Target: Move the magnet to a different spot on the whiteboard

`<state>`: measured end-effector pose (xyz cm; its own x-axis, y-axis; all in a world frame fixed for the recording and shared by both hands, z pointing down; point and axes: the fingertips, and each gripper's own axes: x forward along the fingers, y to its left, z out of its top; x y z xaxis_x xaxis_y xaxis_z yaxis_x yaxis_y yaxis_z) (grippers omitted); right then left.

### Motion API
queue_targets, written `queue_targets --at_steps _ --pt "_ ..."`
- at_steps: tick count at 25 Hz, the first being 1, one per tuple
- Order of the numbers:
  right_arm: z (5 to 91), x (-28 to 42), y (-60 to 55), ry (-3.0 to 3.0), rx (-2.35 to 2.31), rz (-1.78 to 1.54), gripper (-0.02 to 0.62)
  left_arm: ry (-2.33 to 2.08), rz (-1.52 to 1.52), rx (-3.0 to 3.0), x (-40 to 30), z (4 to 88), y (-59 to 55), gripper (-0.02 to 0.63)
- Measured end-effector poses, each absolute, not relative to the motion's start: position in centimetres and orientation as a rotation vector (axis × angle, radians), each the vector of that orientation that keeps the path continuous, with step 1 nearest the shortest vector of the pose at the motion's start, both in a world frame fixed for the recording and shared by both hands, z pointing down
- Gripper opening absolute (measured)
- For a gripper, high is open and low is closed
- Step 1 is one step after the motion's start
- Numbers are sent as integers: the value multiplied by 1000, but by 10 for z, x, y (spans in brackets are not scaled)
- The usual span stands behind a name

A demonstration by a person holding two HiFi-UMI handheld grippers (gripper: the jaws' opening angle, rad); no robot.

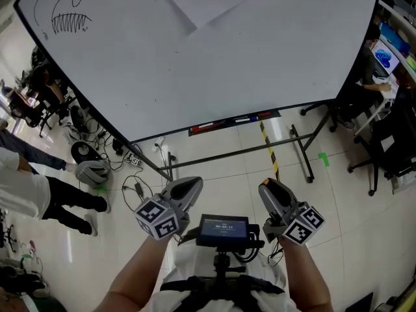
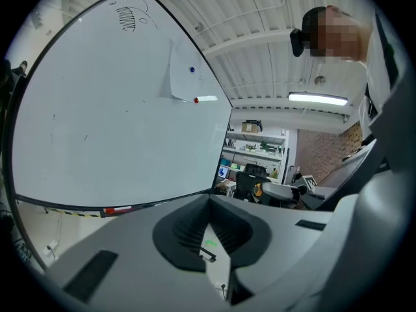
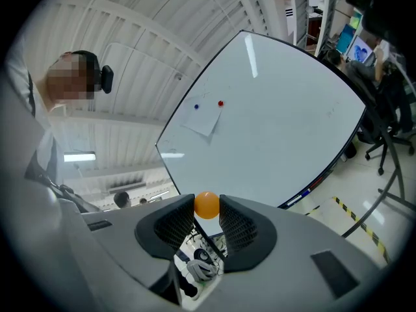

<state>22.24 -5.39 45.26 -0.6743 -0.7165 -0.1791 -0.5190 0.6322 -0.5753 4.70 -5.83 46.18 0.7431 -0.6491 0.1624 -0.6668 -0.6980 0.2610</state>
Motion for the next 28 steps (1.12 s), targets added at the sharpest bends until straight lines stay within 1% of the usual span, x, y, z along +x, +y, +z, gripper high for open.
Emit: queue_targets --at_steps 28 --pt "463 221 -41 2425 -982 -704 135 -968 111 2655 50 476 -44 32"
